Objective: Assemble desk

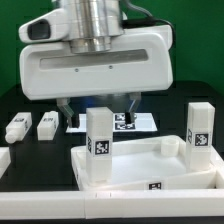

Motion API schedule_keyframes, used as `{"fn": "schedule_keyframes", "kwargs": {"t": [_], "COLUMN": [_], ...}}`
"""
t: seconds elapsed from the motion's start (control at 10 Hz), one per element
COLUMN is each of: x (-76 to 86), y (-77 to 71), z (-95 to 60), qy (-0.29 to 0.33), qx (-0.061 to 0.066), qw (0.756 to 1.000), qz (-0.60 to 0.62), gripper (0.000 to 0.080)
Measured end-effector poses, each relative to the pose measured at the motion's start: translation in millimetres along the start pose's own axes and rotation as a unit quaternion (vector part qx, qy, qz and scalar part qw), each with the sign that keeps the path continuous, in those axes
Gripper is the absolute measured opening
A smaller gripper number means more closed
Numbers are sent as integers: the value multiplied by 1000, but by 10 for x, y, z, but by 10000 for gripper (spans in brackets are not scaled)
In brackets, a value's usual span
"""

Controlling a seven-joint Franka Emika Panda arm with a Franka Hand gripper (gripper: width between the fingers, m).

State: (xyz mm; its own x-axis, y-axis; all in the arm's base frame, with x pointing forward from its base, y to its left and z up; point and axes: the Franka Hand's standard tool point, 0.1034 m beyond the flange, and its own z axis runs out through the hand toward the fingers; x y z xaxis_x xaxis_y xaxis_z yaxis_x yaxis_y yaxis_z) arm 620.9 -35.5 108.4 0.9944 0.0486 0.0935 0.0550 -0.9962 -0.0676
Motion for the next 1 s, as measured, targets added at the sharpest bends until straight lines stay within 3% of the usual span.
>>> {"fn": "schedule_keyframes", "kwargs": {"t": [0.1,0.2,0.3,0.4,0.5,0.6,0.7,0.9,1.0], "x": [-7,-5,-6,-7,-9,3,-1,-57,-48], "y": [30,24,25,43,86,94,51,-96,-100], "z": [8,8,8,7,2,-15,-20,31,36], "qy": [0,0,0,0,1,3,4,-1,-1], "qx": [0,0,0,-1,-3,-3,-6,-13,-5], "qw": [1000,1000,999,999,995,985,964,895,866], "qz": [14,23,32,51,102,171,266,447,500], "gripper": [648,556,372,372,295,288,288,288,288]}}
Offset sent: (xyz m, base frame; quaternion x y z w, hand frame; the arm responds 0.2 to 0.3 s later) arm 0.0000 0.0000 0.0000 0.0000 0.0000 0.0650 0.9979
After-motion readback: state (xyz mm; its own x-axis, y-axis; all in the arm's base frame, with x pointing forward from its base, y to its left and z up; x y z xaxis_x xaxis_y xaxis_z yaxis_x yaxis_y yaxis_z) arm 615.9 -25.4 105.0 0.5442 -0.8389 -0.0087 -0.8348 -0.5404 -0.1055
